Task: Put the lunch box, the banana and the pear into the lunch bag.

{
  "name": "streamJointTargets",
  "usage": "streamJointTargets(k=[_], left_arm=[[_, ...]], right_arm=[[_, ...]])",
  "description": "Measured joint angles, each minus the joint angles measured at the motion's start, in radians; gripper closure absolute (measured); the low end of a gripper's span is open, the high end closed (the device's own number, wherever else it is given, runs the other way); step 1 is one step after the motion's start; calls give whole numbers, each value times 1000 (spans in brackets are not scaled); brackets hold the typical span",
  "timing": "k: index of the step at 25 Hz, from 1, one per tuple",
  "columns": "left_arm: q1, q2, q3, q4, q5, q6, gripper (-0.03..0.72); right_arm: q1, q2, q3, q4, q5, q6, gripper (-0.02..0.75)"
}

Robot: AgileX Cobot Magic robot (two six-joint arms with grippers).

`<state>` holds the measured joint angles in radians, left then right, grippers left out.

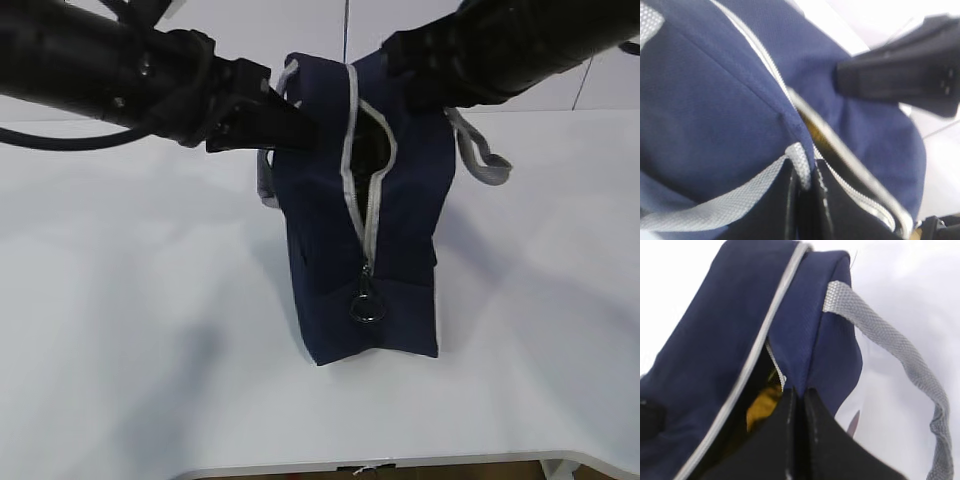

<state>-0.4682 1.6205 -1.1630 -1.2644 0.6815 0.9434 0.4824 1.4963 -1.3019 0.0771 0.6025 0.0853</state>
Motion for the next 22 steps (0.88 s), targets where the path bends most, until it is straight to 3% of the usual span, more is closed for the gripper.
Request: streamJointTargets(k=[5, 13, 22], left_arm=[[-29, 15, -1, -5, -82, 0, 681], [-43, 17, -4, -11, -113, 1, 681], [-143, 19, -4, -29, -253, 30, 681]], right_arm=[[-6, -39, 56, -60, -36, 36, 720], [-6, -39, 139, -117, -215, 42, 720], [-36, -27, 145, -184, -244, 44, 720]])
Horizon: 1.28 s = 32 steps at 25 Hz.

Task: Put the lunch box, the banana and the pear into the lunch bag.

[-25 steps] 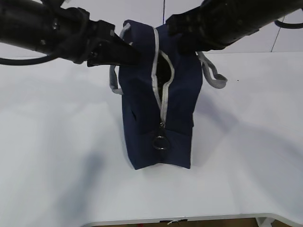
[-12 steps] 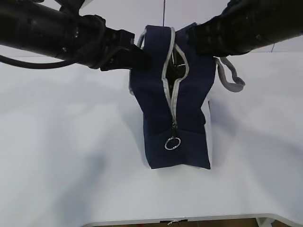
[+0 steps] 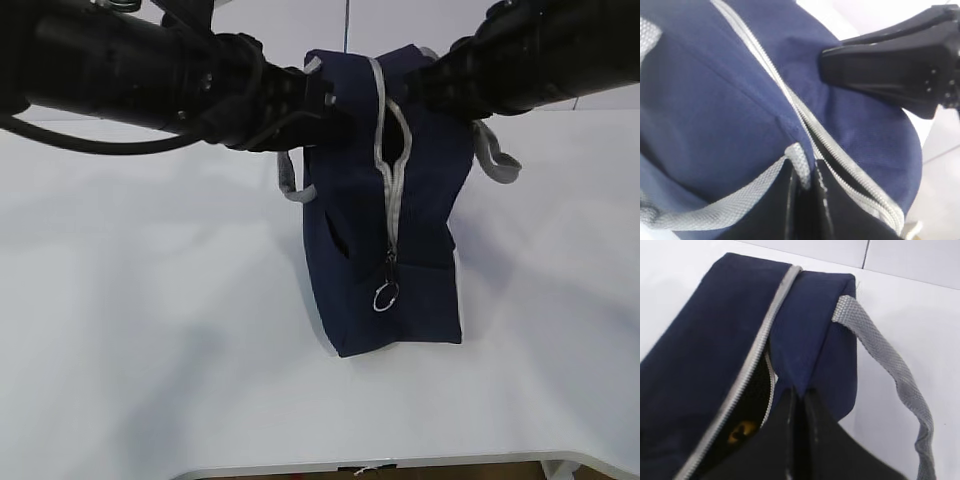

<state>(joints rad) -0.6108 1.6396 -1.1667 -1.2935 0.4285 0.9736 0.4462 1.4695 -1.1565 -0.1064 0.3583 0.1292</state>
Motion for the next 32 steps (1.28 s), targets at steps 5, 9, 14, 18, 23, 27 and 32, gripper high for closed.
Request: streamJointTargets(k=[5, 9, 14, 18, 23, 27, 32], left_arm=[[0, 15, -3, -11, -55, 2, 681], [0, 36, -6, -17, -61, 4, 681], [0, 53, -6, -23, -59, 4, 681], [0, 53, -6, -23, -59, 4, 681], [0, 53, -6, -24, -59, 4, 681], [-2, 53, -6, -25, -59, 4, 681], [-2, 53, -6, -30, -59, 4, 681]], right_arm=[[-12, 0, 0, 0, 11, 0, 720], [-14, 4, 0, 2, 15, 3, 699], [-14, 6, 0, 2, -6, 3, 533], [-14, 6, -2, 2, -8, 3, 409], [-14, -37, -2, 16, -8, 3, 387], [-14, -118, -4, 39, 55, 3, 386], [-14, -187, -4, 57, 215, -39, 386]])
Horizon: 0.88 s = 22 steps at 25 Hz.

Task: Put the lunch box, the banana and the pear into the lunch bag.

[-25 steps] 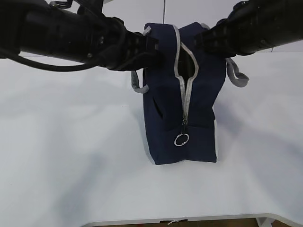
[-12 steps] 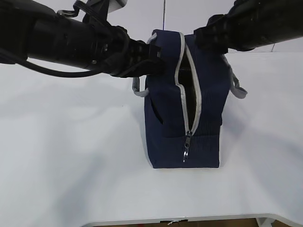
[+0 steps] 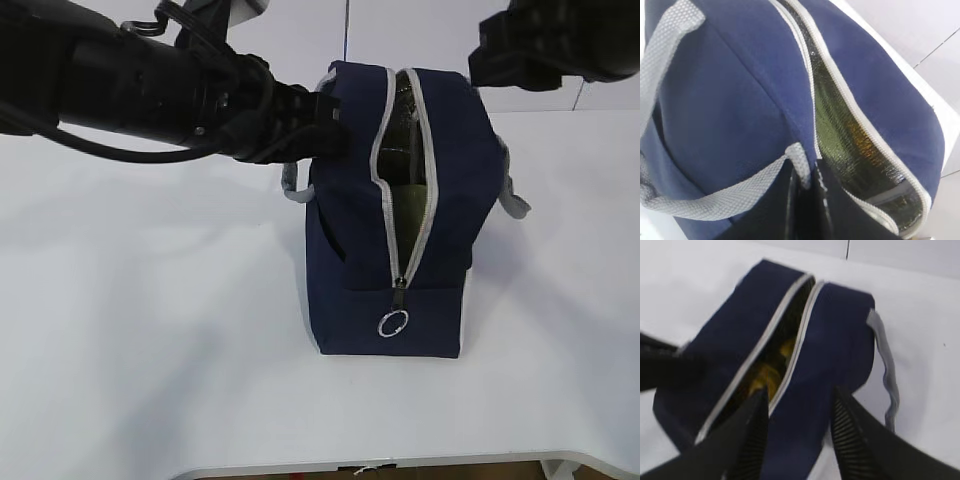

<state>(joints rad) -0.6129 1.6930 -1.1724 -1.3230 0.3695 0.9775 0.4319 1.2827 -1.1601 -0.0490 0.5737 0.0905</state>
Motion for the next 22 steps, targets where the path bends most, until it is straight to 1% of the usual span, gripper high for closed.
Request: streamJointTargets(k=[3, 7, 8, 9, 12, 14, 17, 22], left_arm=[[0, 1, 0, -2, 0, 0, 681], [0, 1, 0, -2, 1, 0, 681], [0, 1, 0, -4, 7, 0, 681], [0, 1, 0, -9, 14, 0, 681], [0, 1, 0, -19, 30, 2, 679], [0, 1, 0, -21, 45, 2, 664], [0, 1, 0, -21, 58, 2, 587], [0, 1, 0, -26, 72, 4, 387]], right_arm=[[0, -33, 0, 64, 90, -91, 386], [0, -74, 0, 207, 180, -279, 386], [0, -74, 0, 207, 180, -279, 386], [0, -93, 0, 266, 205, -330, 386], [0, -125, 2, 318, 217, -382, 386], [0, -148, 17, 348, 224, -413, 386], [0, -189, 75, 387, 228, -445, 386], [0, -275, 205, 427, 221, -473, 386]])
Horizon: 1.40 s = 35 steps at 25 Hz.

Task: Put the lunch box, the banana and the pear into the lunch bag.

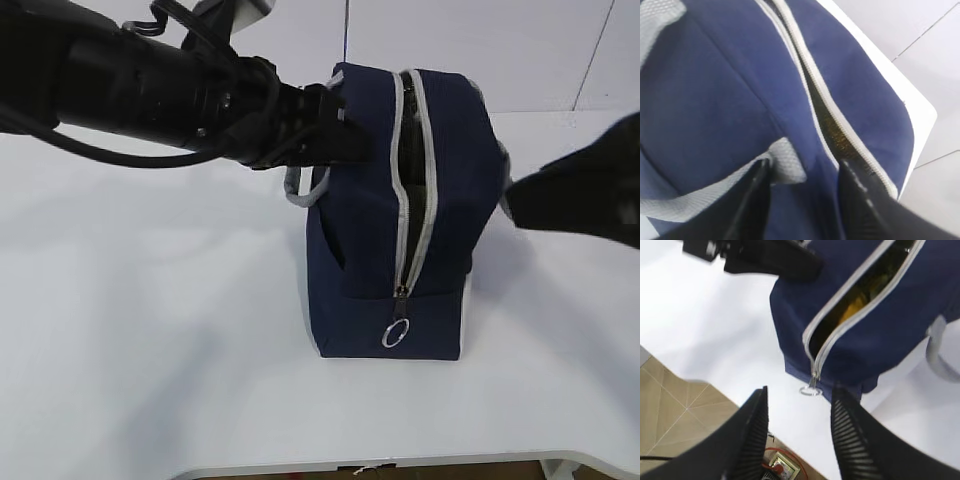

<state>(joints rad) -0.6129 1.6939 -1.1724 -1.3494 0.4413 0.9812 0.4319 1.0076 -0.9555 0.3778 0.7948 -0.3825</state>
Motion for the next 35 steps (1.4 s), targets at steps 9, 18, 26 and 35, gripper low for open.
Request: streamJointTargets(k=[9, 18, 26, 35], left_arm=[[0, -4, 0, -9, 74, 128, 317], [0, -73, 0, 19, 86, 207, 316], [4, -151, 80, 105, 124, 209, 315], [5, -189, 194, 48, 105, 211, 315]], right_arm=[[0, -157, 198, 138, -98, -153, 386], [0, -177, 262, 175, -128, -234, 386], [0, -177, 294, 242, -134, -327, 386], [0, -177, 295, 250, -159, -348, 386]])
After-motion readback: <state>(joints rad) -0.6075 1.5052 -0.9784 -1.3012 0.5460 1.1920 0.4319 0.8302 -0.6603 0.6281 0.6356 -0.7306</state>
